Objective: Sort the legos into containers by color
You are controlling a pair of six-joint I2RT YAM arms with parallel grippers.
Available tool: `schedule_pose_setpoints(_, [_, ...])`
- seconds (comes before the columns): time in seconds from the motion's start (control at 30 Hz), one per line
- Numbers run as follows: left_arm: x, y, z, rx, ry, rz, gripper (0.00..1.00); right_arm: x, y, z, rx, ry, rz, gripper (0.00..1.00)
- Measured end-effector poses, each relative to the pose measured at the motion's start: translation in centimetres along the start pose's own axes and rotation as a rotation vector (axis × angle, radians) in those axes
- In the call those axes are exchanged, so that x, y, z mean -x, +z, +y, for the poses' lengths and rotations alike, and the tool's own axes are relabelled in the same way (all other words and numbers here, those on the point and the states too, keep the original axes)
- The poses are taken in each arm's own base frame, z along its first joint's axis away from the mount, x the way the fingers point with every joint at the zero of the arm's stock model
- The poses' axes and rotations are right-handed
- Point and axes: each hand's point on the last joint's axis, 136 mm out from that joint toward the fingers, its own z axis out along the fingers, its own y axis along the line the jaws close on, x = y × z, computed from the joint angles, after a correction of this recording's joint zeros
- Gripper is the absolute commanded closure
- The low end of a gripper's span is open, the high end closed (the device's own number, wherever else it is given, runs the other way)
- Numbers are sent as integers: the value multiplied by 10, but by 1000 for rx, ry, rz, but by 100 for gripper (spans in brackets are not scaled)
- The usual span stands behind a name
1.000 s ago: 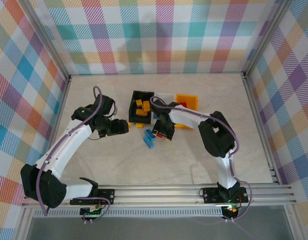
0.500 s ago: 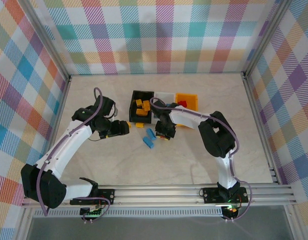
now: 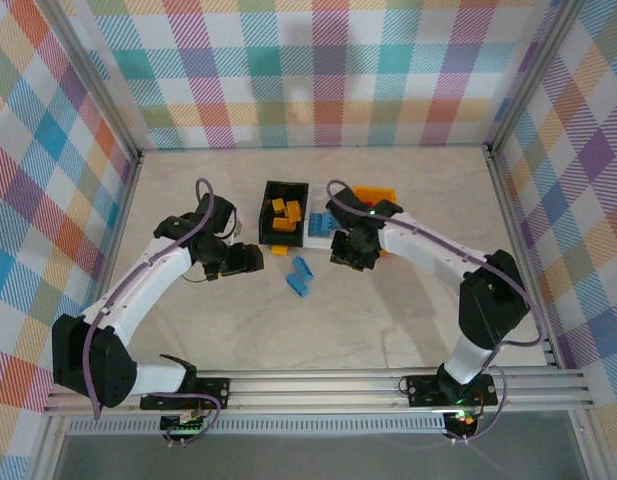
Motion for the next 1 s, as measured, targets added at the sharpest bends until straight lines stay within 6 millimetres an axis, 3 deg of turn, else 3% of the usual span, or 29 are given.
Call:
schedule_pose_setpoints(0.1, [-3, 9, -2, -7, -6, 20, 23, 33, -2, -25, -23, 53, -29, 70])
schedule_pose_setpoints(0.27, [-20, 25, 0, -4, -16, 73, 22, 86, 8, -45, -49, 89, -60, 62])
schedule_pose_setpoints(0.43, [-30, 33, 2, -2, -22, 100, 21, 102, 35, -48, -76, 72, -21, 47])
schedule_pose_setpoints(0.77, [-35, 37, 2, -6, -37, 110, 20, 97, 30, -39, -26, 62, -4, 43])
schedule_pose_setpoints(0.87, [-35, 40, -2, -18, -35, 108, 20, 73, 14, -37, 48, 53, 8, 41])
schedule_pose_setpoints(1.0, [-35, 46, -11, -37, -31, 111, 19, 20, 2, -21, 156, -27, 40, 39])
